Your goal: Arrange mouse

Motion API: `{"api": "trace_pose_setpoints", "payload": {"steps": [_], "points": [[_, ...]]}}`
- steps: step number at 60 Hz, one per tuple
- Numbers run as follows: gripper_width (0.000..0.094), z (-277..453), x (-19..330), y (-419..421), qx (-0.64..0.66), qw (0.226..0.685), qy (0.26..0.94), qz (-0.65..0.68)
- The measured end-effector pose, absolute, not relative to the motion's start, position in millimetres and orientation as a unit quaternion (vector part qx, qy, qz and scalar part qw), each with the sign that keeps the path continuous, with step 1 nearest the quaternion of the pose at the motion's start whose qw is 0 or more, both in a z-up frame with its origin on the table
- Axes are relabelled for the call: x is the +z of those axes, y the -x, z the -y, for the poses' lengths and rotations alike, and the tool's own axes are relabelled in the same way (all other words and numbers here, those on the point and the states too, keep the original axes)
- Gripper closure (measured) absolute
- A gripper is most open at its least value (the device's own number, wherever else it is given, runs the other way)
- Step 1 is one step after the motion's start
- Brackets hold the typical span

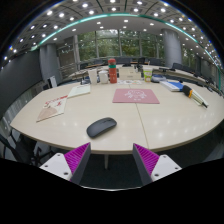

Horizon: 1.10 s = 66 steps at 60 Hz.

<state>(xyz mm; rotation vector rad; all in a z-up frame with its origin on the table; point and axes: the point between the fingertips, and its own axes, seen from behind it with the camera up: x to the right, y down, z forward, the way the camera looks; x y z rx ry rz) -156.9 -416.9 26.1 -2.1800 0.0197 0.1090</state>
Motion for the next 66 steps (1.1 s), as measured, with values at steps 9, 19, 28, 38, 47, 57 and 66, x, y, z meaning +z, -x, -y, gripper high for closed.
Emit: {"api": "trace_pose_setpoints", "payload": {"steps": [9,19,28,38,47,57,66], "points": [[0.0083,363,7,207,0.05,0.457,0.888,-0.01],[0.0074,320,-2,226,0.032,0.449,0.893,-0.023],[0.0095,290,-7,230,0.022,0.443,0.896,-0.031],[0.0166,262,-10,225,-0.01,0.443,0.896,-0.023],[0.0267,243,-11,223,-0.023,0.441,0.897,-0.023],[0.049,234,-11,221,-0.025,0.443,0.896,-0.022],[0.0582,232,-11,222,-0.024,0.44,0.898,-0.006]]}}
